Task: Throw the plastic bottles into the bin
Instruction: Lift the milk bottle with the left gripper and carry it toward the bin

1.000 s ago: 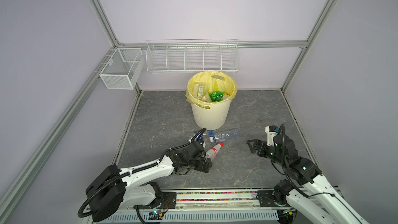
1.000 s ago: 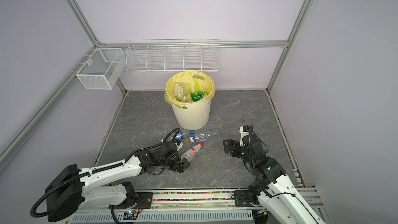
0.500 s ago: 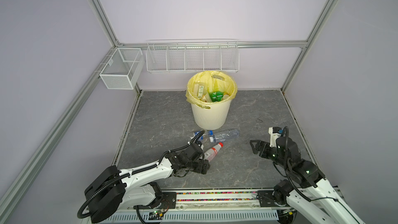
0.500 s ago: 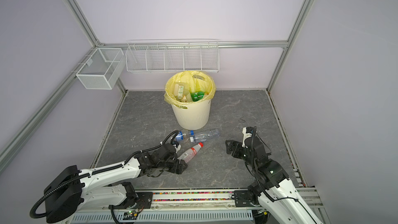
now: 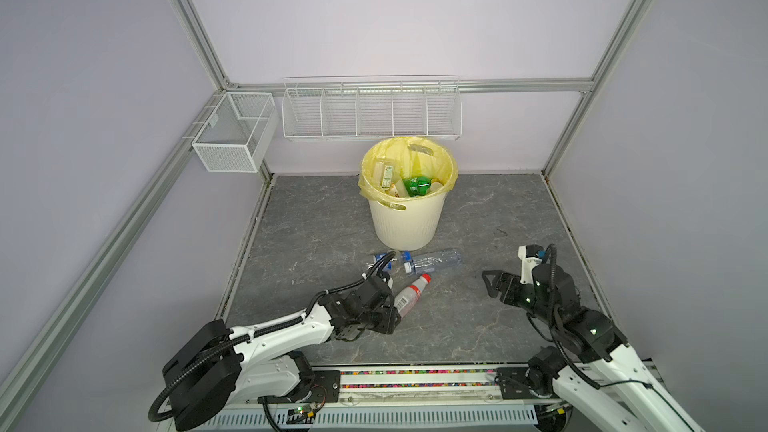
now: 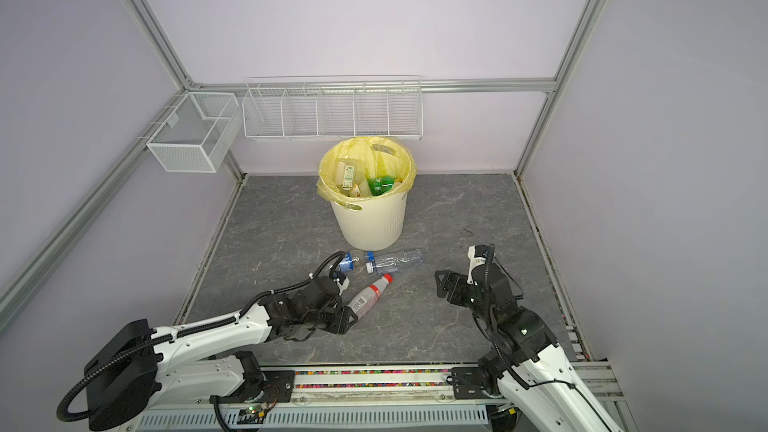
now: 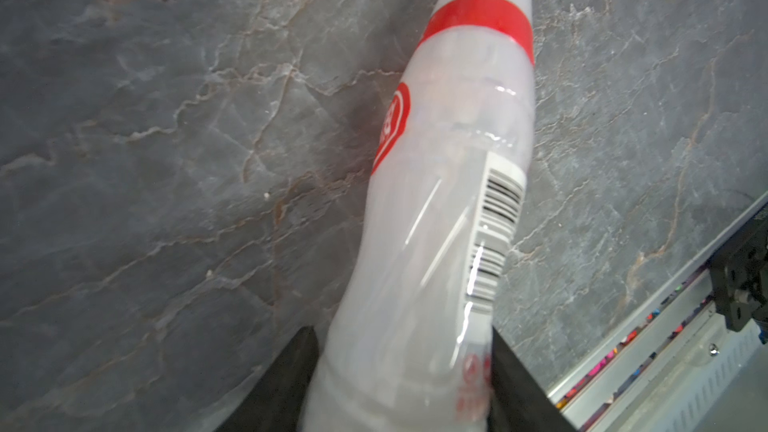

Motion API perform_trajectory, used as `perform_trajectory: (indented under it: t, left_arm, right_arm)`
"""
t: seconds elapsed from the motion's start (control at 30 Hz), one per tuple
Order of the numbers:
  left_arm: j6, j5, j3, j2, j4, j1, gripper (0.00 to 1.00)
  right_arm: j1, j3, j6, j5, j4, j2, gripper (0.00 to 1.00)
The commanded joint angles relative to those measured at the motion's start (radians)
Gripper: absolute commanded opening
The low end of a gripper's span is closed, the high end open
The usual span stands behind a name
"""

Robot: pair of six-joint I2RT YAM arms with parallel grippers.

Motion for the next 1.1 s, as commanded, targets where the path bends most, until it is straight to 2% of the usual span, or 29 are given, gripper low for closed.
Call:
perform_trajectory:
  t: [0.0, 0.43, 0.8, 1.07]
  left_arm:
    - [0.010, 0.020, 0.008, -0.032, 0.021, -0.003, 0.55]
    - [-0.002, 0.024, -0.007, -0.185, 0.008, -0.003, 0.52]
    - [0.000, 0.009, 0.158, -0.209, -0.113, -0.003, 0.52]
    - [-0.014, -0.064, 0.232, -0.261, -0.144, -0.003, 0.51]
  right_arm:
    - [-0.003, -0.022, 0.017, 0.012, -0.005, -0.004, 0.88]
    - [-0.002, -0.040, 0.035, 0.017, -0.020, -0.035, 0.88]
    - [-0.002, -0.050, 0.058, 0.016, -0.040, -0.062, 0.88]
    - [-0.002, -0.052, 0.059, 0.018, -0.056, -0.078, 0.88]
